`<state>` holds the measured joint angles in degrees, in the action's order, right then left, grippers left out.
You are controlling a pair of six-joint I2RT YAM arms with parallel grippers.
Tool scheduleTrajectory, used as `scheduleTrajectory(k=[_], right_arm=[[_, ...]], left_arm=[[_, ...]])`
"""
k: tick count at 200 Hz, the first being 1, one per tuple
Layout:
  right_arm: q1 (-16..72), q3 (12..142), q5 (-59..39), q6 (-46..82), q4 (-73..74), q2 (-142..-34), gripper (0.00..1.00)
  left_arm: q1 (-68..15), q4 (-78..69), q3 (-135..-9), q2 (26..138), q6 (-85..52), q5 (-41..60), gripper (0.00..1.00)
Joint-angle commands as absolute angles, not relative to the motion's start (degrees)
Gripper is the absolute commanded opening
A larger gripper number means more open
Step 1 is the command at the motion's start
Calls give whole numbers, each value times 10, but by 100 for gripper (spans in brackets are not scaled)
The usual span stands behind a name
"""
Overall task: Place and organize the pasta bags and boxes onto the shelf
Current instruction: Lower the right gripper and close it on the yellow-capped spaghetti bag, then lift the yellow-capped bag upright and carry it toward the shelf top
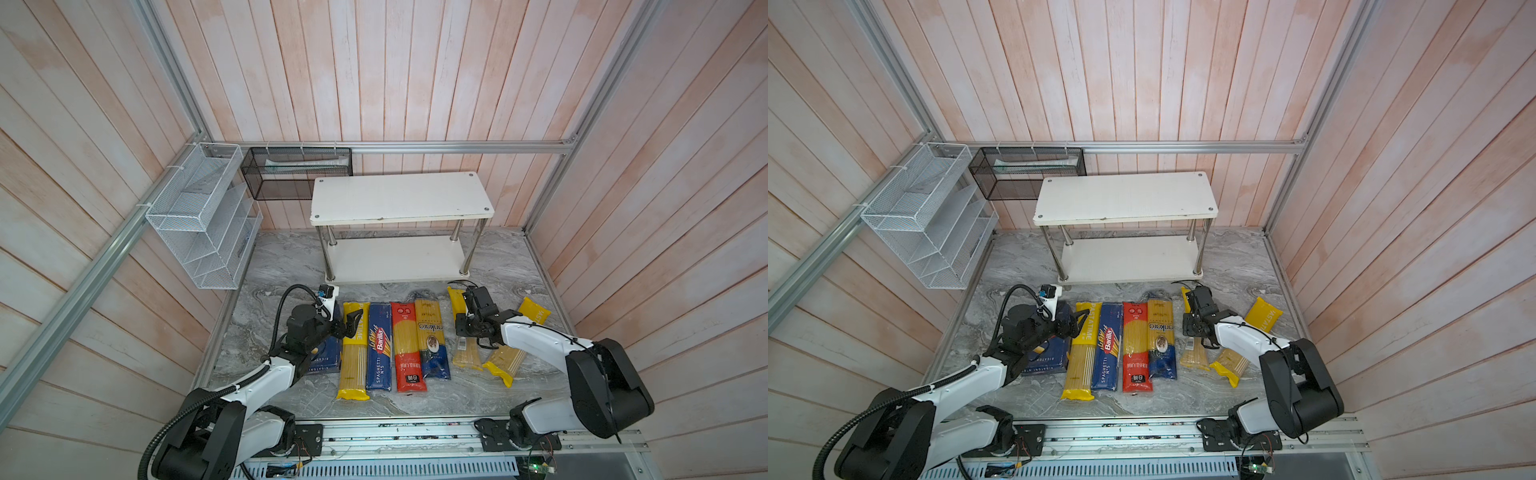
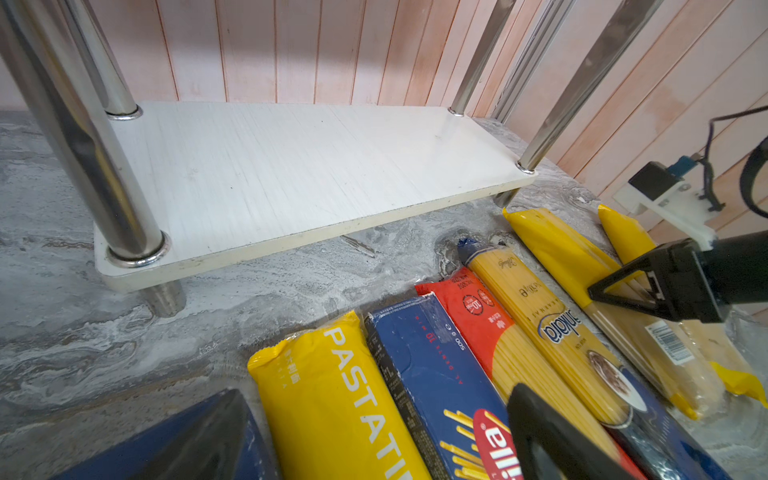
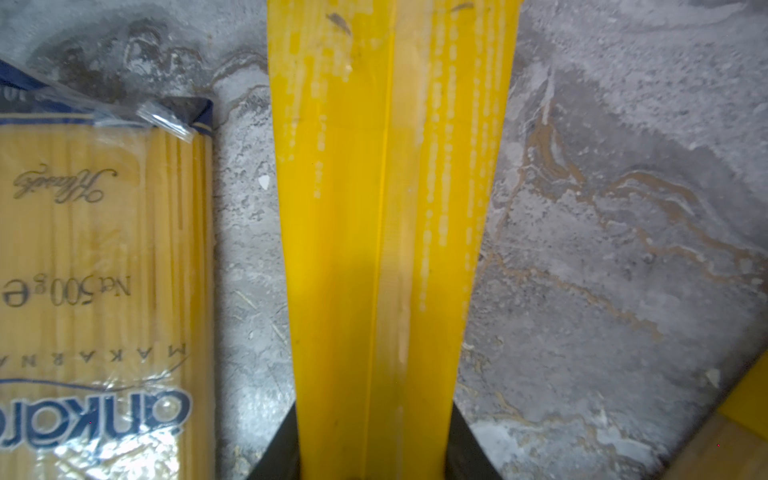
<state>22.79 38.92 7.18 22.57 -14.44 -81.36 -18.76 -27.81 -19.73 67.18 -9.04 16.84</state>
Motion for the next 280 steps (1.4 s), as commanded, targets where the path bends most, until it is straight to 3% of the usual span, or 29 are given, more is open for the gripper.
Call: scheduleTrajectory(k=[1,56,280], right_arm=[[230,389,81,231,-114,-787,32],[229,395,67,232,-118,-727,20],[230,542,6,139,-228,-523,16]], left_arm=[[-190,-275,-212,672,-83,167,100],[-190,-277,-212,673,-84,169,100],[-191,-279,-208,668,-79,168,100]])
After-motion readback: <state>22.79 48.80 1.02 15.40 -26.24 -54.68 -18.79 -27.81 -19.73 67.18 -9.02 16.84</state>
